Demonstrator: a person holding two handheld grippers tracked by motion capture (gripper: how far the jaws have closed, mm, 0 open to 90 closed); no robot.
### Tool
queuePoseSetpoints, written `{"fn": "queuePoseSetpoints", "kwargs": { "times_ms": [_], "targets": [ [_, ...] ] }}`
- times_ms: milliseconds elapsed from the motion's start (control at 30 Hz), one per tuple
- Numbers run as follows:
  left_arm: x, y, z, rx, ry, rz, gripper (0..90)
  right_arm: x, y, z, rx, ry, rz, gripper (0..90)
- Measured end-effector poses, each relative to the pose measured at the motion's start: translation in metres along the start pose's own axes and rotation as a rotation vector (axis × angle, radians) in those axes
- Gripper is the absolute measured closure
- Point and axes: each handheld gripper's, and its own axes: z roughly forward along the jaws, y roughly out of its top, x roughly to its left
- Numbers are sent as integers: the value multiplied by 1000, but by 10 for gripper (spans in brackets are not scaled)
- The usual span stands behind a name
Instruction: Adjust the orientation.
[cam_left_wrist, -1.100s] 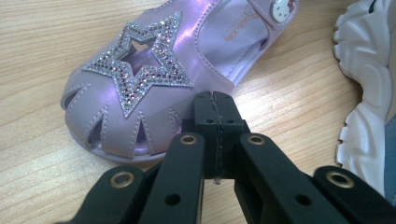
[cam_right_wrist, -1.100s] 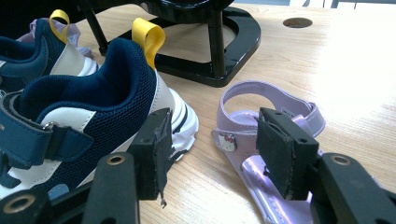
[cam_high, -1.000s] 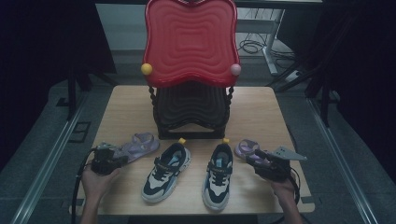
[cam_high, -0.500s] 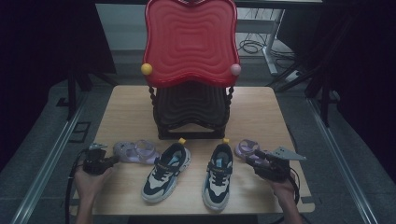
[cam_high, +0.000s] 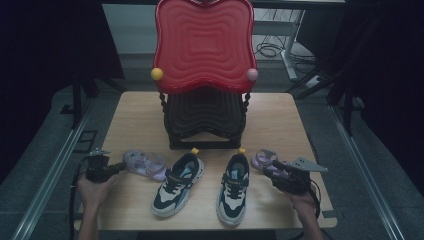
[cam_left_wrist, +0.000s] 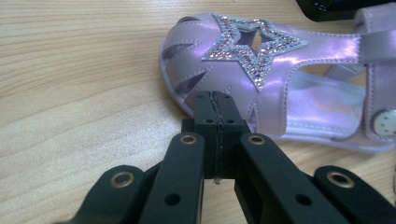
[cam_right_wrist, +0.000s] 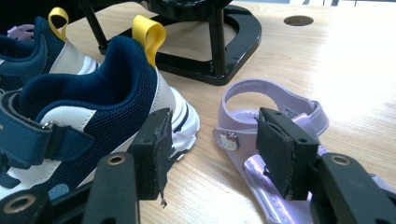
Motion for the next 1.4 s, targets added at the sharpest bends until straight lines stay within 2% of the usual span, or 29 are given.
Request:
{"fn": "queuePoseSetpoints", "kwargs": {
  "times_ms": [300,433,567,867,1200,1400],
  "targets": [
    [5,9,3,-1,-15,-2,899,0,1,-1,-3,0,9,455],
    [9,16,5,-5,-36,1,899,-1,1,-2,-6,-2,7,455],
    [10,22,9,-17,-35,7,899,-2,1,-3,-9,-4,12,456],
    [13,33,20,-12,-40,27,899,-2,1,-2,-6,-5,11,456],
    [15,49,30,15,-83,45,899,-2,1,-1,-4,-7,12,456],
    [11,57,34,41,-86,87,899,-1,1,0,-1,-5,12,456]
  ]
}}
